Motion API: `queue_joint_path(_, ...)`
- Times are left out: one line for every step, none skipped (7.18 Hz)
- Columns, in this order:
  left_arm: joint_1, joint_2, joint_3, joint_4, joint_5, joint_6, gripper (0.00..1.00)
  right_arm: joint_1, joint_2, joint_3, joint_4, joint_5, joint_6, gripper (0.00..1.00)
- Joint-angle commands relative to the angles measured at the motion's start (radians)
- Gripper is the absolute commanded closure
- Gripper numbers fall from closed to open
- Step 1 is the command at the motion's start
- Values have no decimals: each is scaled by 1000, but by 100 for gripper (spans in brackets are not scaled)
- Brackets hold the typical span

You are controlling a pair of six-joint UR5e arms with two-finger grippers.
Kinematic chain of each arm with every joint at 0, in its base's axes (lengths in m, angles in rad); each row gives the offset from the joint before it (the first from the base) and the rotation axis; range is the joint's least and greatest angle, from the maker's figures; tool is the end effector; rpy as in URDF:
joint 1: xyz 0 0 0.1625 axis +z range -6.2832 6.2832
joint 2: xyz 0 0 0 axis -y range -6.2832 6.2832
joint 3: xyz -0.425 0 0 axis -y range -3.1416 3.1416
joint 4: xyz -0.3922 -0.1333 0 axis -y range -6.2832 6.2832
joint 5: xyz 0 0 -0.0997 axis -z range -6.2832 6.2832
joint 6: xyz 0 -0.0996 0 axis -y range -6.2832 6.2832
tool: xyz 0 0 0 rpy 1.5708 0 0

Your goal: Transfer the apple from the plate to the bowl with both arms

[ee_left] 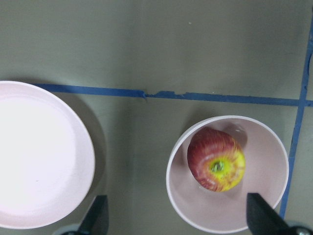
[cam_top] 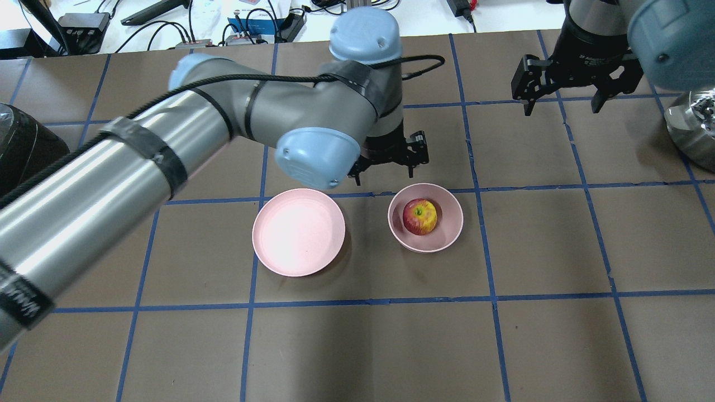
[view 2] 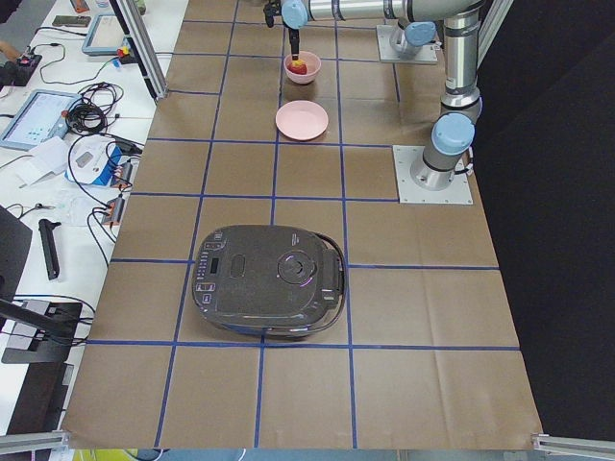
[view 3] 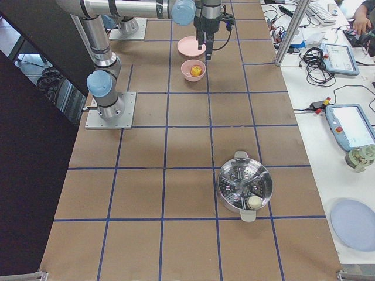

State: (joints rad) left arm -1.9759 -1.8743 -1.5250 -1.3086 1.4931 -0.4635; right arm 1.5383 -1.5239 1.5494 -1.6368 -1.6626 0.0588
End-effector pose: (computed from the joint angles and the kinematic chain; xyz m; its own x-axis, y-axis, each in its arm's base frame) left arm -0.3686 -0.5017 0.3693 -0.9957 -0.0591 0.0714 -0.0571 0.9979 0.0307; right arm 0.1074 -0.5194 0.4820 -0.9915 0.0947 0.0891 0.0909 0.9948 -0.0458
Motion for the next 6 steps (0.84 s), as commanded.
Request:
queue_joint_path(192, 191, 5, -217, 6, 223, 0, 5, -2, -2, -5, 88, -1, 0)
queue_joint_path(283, 257, -16, -237, 6, 327, 0, 5, -2, -3, -5, 143, -7, 0)
queue_joint_path(328, 283, -21, -263, 7, 412, 0, 5, -1, -3, -5, 145, -13, 0)
queue_joint_path(342, 291, -20, -265, 13, 466, 0, 5, 1, -2, -5, 136, -14, 0)
queue_joint_path(353, 288, -17, -252, 115, 591, 0, 5, 2, 0, -5, 135, -14, 0)
queue_joint_path(361, 290, -15, -261, 136, 645, 0, 5, 2, 1, -5, 132, -14, 0)
